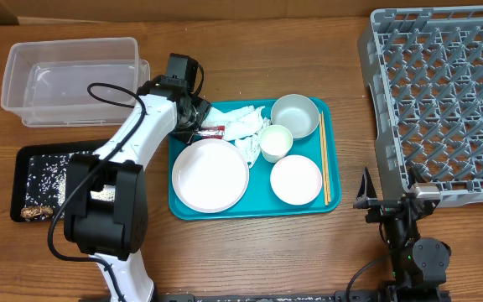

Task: Sort waste into correct bins and load items into the dishwasher
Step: 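Grasp the red candy wrapper on the teal tray with the left gripper, then carry the wrapper left and drop it into the clear plastic bin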

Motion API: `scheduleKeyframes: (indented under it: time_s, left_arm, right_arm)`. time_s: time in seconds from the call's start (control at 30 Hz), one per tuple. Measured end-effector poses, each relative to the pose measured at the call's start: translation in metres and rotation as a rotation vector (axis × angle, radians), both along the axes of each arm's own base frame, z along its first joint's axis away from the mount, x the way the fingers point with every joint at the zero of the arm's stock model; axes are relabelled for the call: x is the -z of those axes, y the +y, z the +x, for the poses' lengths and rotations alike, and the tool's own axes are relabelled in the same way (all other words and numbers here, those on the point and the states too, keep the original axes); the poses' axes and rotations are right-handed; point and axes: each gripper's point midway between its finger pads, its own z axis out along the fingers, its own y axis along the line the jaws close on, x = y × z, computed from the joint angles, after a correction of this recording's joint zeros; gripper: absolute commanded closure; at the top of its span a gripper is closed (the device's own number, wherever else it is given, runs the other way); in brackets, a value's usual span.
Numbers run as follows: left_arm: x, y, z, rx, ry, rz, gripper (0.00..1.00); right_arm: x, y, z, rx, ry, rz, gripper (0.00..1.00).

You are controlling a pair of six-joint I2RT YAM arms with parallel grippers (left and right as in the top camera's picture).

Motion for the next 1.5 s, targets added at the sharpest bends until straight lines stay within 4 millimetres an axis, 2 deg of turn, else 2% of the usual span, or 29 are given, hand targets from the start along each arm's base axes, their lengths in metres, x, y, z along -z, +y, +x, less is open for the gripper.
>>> scheduleKeyframes:
  time_s: [0.13,0.4,0.63,0.83,0.9,0.93,0.97,1.13,1.2,1.3,1.4,1.5]
  left_arm:
    - [0.001,0.0,0.0,-0.001,-0.004,0.001,0.37]
    - [0.021,0.003,-0.012,-0.001,0.021,0.007,0.37]
    - [0.019,0.002,-0.005,0.032,-0.013,0.011,0.42]
    - [0.019,0.001,-0.004,0.054,-0.016,0.017,0.63]
    - [0.019,0.001,-0.005,0.054,-0.016,0.017,0.79]
    - [0.019,0.001,-0.005,0.055,-0.015,0.017,0.92]
    - [0.02,0.001,-0.005,0.057,-0.014,0.018,0.96]
    - [0.018,0.0,-0.012,0.077,0.023,0.014,0.96]
    - [0.011,-0.001,-0.01,0.09,0.021,0.012,0.96]
    - [-0.015,-0.005,0.004,0.126,-0.021,0.01,0.96]
    - [-0.055,-0.008,0.019,0.159,-0.1,0.012,0.96]
    - [-0.107,-0.005,0.032,0.168,-0.217,0.04,0.96]
  right_arm:
    - [0.0,0.0,0.0,0.0,0.0,0.0,0.0]
    - [0.0,0.0,0.0,0.0,0.0,0.0,0.0]
    - [0.0,0.0,0.0,0.0,0.0,0.0,0.0]
    - [0.0,0.0,0.0,0.0,0.0,0.0,0.0]
    - [0.0,0.0,0.0,0.0,0.0,0.0,0.0]
    - [0.0,0.0,0.0,0.0,0.0,0.0,0.0]
    - [0.0,0.0,0.0,0.0,0.0,0.0,0.0]
    - [0.0,0.0,0.0,0.0,0.0,0.0,0.0]
    - [0.0,0.0,0.0,0.0,0.0,0.0,0.0]
    - [0.0,0.0,0.0,0.0,-0.001,0.0,0.0]
    - [0.0,0.0,0.0,0.0,0.0,0.0,0.0]
    - [0.0,0.0,0.0,0.0,0.0,0.0,0.0]
